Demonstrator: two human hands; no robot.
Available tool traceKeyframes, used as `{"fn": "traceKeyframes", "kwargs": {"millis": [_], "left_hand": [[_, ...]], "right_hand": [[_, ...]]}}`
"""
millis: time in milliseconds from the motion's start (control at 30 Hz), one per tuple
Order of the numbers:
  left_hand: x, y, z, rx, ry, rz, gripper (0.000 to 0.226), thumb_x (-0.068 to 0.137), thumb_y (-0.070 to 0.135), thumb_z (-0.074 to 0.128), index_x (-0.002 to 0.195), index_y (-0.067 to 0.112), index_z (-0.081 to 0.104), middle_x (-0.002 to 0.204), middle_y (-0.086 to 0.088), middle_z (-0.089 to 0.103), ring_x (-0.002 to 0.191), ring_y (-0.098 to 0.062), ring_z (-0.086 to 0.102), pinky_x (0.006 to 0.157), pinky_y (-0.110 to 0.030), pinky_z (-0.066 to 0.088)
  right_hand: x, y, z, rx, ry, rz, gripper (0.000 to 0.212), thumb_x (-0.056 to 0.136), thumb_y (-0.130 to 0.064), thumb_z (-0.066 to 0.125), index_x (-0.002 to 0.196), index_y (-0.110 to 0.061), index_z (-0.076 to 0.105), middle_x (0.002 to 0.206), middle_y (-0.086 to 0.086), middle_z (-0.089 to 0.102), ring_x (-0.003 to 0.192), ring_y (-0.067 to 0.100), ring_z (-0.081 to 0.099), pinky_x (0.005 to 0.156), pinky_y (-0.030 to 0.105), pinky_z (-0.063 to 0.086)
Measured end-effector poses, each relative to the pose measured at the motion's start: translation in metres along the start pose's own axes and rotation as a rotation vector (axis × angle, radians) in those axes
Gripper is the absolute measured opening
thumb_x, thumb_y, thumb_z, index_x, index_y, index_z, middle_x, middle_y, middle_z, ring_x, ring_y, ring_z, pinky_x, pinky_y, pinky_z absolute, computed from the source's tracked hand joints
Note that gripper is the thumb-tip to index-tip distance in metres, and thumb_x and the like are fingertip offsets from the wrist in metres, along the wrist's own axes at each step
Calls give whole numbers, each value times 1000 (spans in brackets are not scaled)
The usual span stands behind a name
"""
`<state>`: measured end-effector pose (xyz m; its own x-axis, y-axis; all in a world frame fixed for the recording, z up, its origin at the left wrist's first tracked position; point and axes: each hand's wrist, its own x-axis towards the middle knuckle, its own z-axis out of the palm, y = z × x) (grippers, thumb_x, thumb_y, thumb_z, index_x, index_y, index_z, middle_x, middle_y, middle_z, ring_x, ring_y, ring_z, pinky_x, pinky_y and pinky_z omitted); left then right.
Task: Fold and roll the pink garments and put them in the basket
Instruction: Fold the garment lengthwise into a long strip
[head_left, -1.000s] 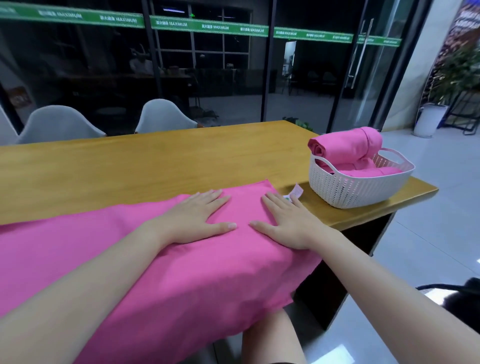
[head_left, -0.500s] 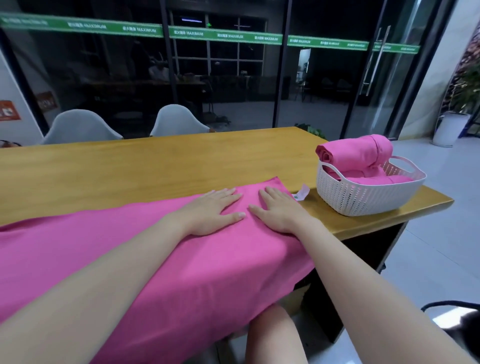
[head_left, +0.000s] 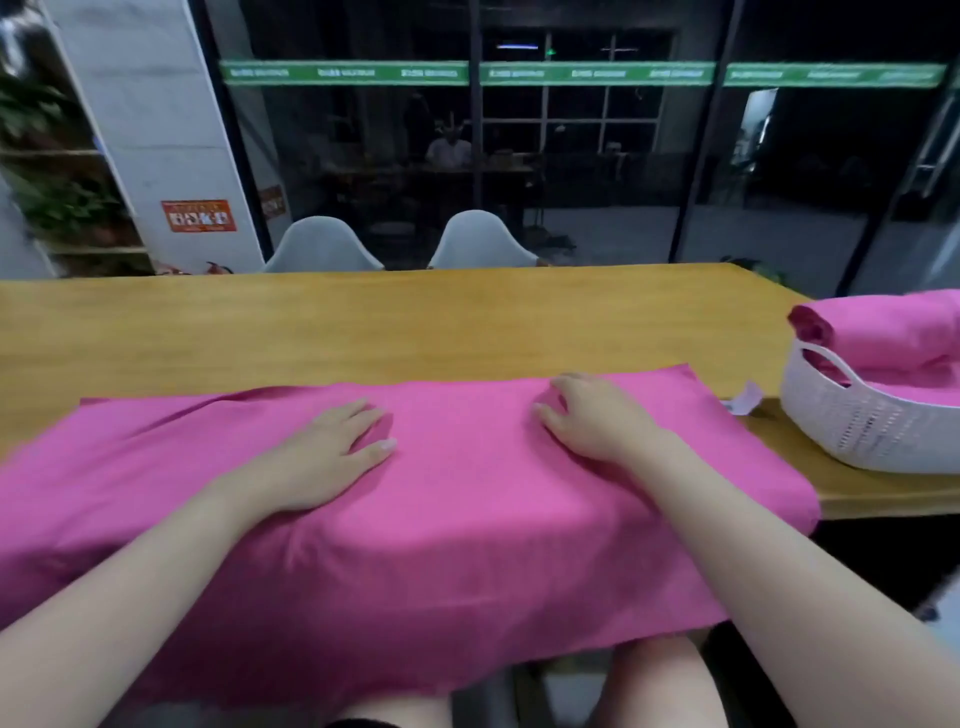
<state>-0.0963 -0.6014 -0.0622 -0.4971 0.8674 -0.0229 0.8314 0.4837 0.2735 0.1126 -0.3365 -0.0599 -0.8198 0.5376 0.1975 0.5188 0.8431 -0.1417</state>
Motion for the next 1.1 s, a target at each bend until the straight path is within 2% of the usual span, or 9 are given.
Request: {"fn": "traceKeyframes", "kwargs": {"millis": [167,267,400,567,667,767,900,1033,1100], "left_hand": [[-37,-68,-13,34,89,-204,77,99,65,36,160,20,29,169,-7,19,156,-19,12,126,-31,7],[-60,-97,-21,31,108,-257,74,100,64,39,161,23,28,170,-5,16,156,-18,12,127,-34,9],[-82,-125,-33,34,146,-281,75,100,65,40,161,24,26,170,-1,16,156,-17,13,127,-35,10],[-97,-160,-40,-6,212,-294,57,107,46,42,157,18,37,163,-6,35,150,-21,29,124,-37,21],[-101,-181,-47,-96,354,-294,34,107,24,45,135,10,60,137,-9,61,129,-25,53,110,-36,39],[-100,-200,-57,-171,467,-344,21,103,12,54,113,11,72,114,-4,72,107,-20,62,95,-31,46],[-99,-208,-74,-185,359,-385,5,93,18,73,92,13,75,85,-1,70,69,-7,55,63,-11,39],[-98,-217,-83,-178,232,-371,8,90,15,74,84,18,70,83,-1,70,69,-7,56,61,-10,40],[-97,-220,-85,-180,235,-374,12,92,18,73,81,19,68,81,1,69,71,-10,57,64,-17,42]], "right_hand": [[25,-138,24,185,-85,-318,45,103,-44,48,129,-10,62,134,14,63,123,32,57,99,39,46],[39,-196,41,236,-105,-451,40,104,-38,48,125,-7,63,133,15,64,122,33,58,102,43,46],[55,-246,52,248,-128,-548,35,103,-37,47,117,-10,64,128,12,66,118,32,60,100,44,47],[71,-279,58,286,-120,-654,39,105,-30,49,137,-11,60,147,6,56,134,24,51,113,33,37],[83,-288,65,303,-108,-672,37,105,-29,50,136,-12,60,144,5,58,131,24,54,109,33,39],[95,-298,67,287,-81,-667,33,104,-31,49,128,-15,65,132,3,66,120,26,60,98,38,46],[110,-314,68,229,1,-633,26,102,-39,50,111,-21,67,112,1,68,107,26,61,81,39,49],[124,-336,72,167,65,-596,29,100,-47,53,112,-22,62,110,2,67,106,30,62,74,39,46],[129,-341,79,176,82,-597,29,99,-49,55,110,-24,65,106,1,66,103,30,63,73,39,47]]}}
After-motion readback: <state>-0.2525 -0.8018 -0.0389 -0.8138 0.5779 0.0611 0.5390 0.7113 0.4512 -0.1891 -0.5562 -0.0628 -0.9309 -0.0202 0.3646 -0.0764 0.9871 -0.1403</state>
